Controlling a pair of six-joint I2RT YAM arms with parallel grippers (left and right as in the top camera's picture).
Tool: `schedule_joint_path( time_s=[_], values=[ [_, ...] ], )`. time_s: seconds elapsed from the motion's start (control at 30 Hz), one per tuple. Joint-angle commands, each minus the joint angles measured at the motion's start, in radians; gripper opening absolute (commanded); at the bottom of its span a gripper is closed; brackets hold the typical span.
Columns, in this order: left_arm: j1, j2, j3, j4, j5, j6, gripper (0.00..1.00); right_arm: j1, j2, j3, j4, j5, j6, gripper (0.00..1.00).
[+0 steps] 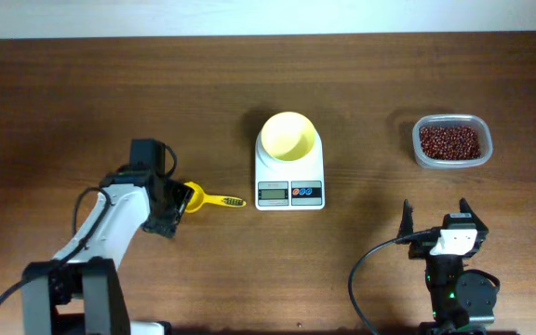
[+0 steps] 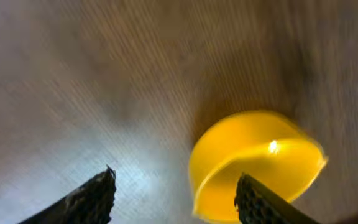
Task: Scoop item into bowl and weigh 50g on scale
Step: 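Move left gripper to the yellow scoop and grasp its bowl end, then lift the yellow scoop with left gripper toward the scale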
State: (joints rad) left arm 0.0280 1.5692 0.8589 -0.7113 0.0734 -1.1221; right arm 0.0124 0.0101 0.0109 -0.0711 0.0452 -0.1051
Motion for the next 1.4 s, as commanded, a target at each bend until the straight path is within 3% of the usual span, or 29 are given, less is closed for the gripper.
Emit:
schedule_joint_path(
  time_s=[0.0, 0.07, 0.17, 0.47, 0.57, 0.63, 0.93, 0.97, 1.0, 1.1, 1.17, 1.2, 1.27, 1.3, 1.37],
  values=[
    [-0.002, 0.007, -0.076, 0.116, -0.002, -0.075, 0.64, -0.006, -0.006, -0.005, -0.007, 0.015, 0.009, 0.99],
    [-0.002, 0.007, -0.078, 0.122, 0.015, -0.091, 0.56, -0.006, -0.006, -0.005, -0.007, 0.015, 0.009, 0.99],
    [-0.002, 0.007, -0.078, 0.135, 0.064, -0.097, 0.53, -0.006, -0.006, -0.005, -0.007, 0.015, 0.009, 0.99],
    [-0.021, 0.007, -0.079, 0.135, 0.068, -0.124, 0.51, -0.006, -0.006, -0.005, -0.007, 0.016, 0.009, 0.99],
    [-0.021, 0.007, -0.079, 0.135, 0.061, -0.124, 0.29, -0.006, -0.006, -0.005, -0.007, 0.015, 0.009, 0.99],
    [-0.021, 0.007, -0.079, 0.135, 0.038, -0.124, 0.23, -0.006, -0.006, -0.005, -0.007, 0.015, 0.009, 0.99],
    [-0.022, 0.007, -0.093, 0.132, -0.027, -0.119, 0.26, -0.006, -0.006, -0.005, -0.007, 0.015, 0.009, 0.99],
    [-0.023, 0.007, -0.093, 0.132, -0.030, -0.120, 0.20, -0.006, -0.006, -0.005, -0.007, 0.015, 0.009, 0.99],
    [-0.026, 0.007, -0.093, 0.132, -0.038, -0.120, 0.04, -0.006, -0.006, -0.005, -0.007, 0.015, 0.009, 0.98],
    [-0.026, 0.007, -0.093, 0.131, -0.037, -0.116, 0.00, -0.006, -0.006, -0.005, -0.007, 0.015, 0.009, 0.99],
    [-0.001, -0.010, -0.075, 0.131, -0.036, 0.090, 0.00, -0.006, -0.006, -0.005, -0.007, 0.015, 0.009, 0.99],
    [0.037, -0.061, -0.030, 0.113, 0.002, 0.311, 0.00, -0.006, -0.006, -0.005, -0.007, 0.015, 0.009, 0.99],
    [0.061, -0.137, 0.045, 0.078, 0.114, 0.592, 0.00, -0.006, -0.006, -0.005, -0.007, 0.015, 0.009, 0.99],
    [0.061, -0.176, 0.084, 0.054, 0.182, 0.679, 0.00, -0.006, -0.006, -0.005, -0.007, 0.015, 0.009, 0.99],
    [0.060, -0.242, 0.105, 0.082, 0.227, 0.681, 0.00, -0.006, -0.006, -0.005, -0.007, 0.015, 0.009, 0.99]
  ],
)
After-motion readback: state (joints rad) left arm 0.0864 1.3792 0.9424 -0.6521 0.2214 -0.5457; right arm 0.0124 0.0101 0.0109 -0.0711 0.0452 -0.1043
